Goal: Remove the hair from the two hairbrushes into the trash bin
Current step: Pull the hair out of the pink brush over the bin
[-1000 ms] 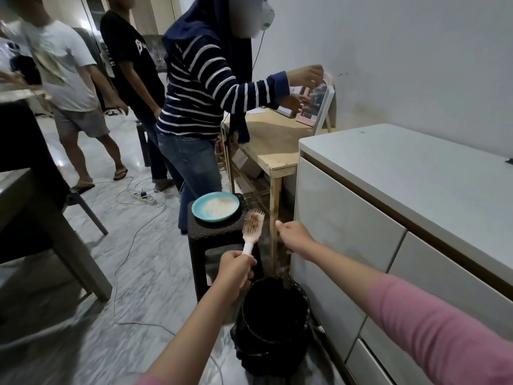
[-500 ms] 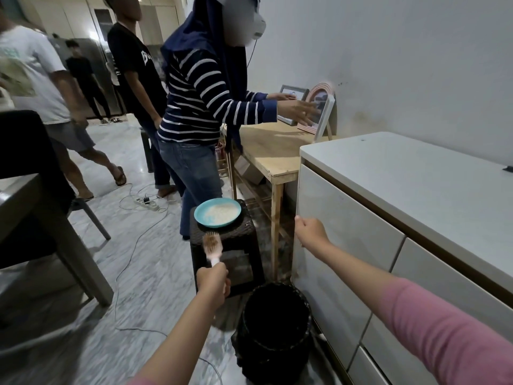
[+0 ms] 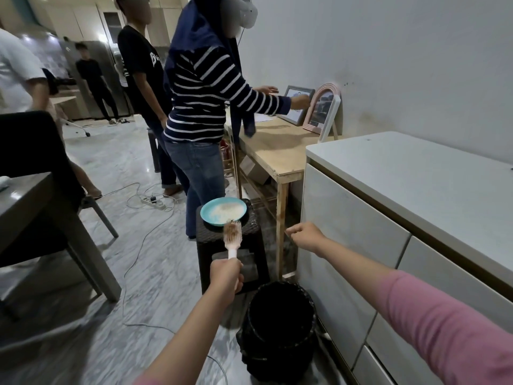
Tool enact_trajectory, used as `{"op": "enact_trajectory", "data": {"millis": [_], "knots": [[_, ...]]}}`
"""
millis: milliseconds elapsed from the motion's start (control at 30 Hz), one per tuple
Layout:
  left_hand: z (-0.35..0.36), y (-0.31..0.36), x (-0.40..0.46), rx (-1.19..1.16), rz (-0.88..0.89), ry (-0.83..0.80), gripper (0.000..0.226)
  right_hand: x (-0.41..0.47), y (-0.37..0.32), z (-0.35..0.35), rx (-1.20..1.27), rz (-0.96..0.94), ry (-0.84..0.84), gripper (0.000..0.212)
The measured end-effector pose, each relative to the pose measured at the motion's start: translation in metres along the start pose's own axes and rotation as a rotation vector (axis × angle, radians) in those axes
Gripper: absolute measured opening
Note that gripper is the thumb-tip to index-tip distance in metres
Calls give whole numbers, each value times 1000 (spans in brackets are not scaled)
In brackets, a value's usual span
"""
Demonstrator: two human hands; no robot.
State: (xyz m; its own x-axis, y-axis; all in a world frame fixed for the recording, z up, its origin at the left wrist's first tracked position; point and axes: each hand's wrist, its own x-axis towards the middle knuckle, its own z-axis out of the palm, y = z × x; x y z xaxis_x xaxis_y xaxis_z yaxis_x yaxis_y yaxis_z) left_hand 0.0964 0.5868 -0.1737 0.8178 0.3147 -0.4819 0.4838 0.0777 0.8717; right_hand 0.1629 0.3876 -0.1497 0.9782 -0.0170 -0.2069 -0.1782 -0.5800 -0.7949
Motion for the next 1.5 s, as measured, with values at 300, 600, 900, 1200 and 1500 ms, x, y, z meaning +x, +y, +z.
{"op": "enact_trajectory", "data": {"millis": [300,600,900,1200,1500], "knots": [[6,-6,-7,44,32,-67,8,-6,-4,-4,-177,66,-46,23],[15,-6,-21,103,78,-138,5,-14,-28,10,-158,-70,58,70],[28,-16,-30,236,165,-171,14,-23,-42,28,-267,-289,5,48],[24,-26,-27,218,188,-133,17,-14,-34,34,-238,-291,204,23],[19,-18,-27,110,120,-137,9,-18,-30,29,-120,-316,277,17]]}}
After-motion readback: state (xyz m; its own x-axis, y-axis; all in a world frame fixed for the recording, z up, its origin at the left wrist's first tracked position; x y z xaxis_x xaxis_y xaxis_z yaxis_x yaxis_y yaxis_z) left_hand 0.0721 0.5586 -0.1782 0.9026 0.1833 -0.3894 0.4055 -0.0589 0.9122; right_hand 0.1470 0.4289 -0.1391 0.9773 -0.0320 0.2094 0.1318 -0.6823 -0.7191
